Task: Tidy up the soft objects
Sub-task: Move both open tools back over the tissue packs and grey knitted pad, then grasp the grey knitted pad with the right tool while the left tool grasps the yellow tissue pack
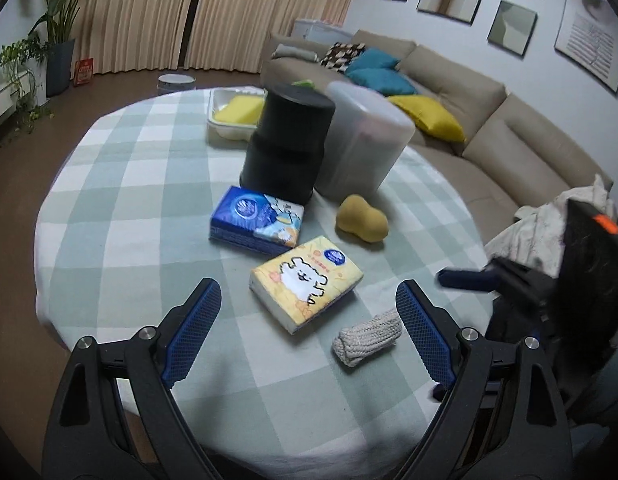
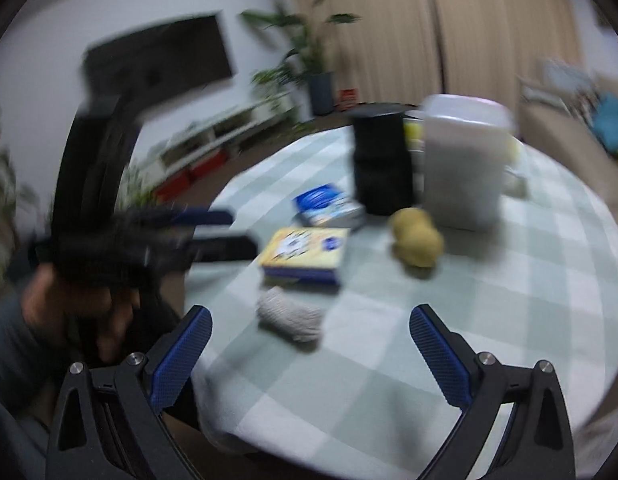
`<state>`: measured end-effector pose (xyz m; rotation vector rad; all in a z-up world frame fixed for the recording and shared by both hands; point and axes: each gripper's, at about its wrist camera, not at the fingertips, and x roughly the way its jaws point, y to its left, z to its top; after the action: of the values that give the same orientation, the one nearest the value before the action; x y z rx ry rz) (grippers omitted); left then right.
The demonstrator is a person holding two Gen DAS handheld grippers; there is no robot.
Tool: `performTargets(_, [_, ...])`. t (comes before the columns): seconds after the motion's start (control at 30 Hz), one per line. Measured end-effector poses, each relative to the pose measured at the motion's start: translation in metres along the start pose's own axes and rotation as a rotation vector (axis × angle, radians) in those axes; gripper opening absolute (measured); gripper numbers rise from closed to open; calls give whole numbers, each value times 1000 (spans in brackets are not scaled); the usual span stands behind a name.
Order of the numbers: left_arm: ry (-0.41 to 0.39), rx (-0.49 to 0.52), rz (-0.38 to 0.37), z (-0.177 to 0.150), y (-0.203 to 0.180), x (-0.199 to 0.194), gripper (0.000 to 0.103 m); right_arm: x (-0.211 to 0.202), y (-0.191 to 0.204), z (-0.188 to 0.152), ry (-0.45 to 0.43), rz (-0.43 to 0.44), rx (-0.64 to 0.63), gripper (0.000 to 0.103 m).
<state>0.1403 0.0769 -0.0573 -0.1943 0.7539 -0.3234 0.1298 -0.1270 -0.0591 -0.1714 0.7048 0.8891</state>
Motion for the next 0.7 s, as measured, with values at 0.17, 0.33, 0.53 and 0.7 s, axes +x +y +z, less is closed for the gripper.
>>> performTargets(0.17, [24,17,35,0,8,-4,89,25,3,-4,57,33,-45,91])
performTargets(0.33, [-6,-15,-1,-1,12,-6,89,38,6,-4,88,42,-50,84])
performTargets(0.53, [4,-37,-26,0,15,-5,89,52,15,1,125,16,-117,79])
performTargets(0.7, [28,-55,-41,1,20,-3,89,67,22,2,190,-8,-197,62])
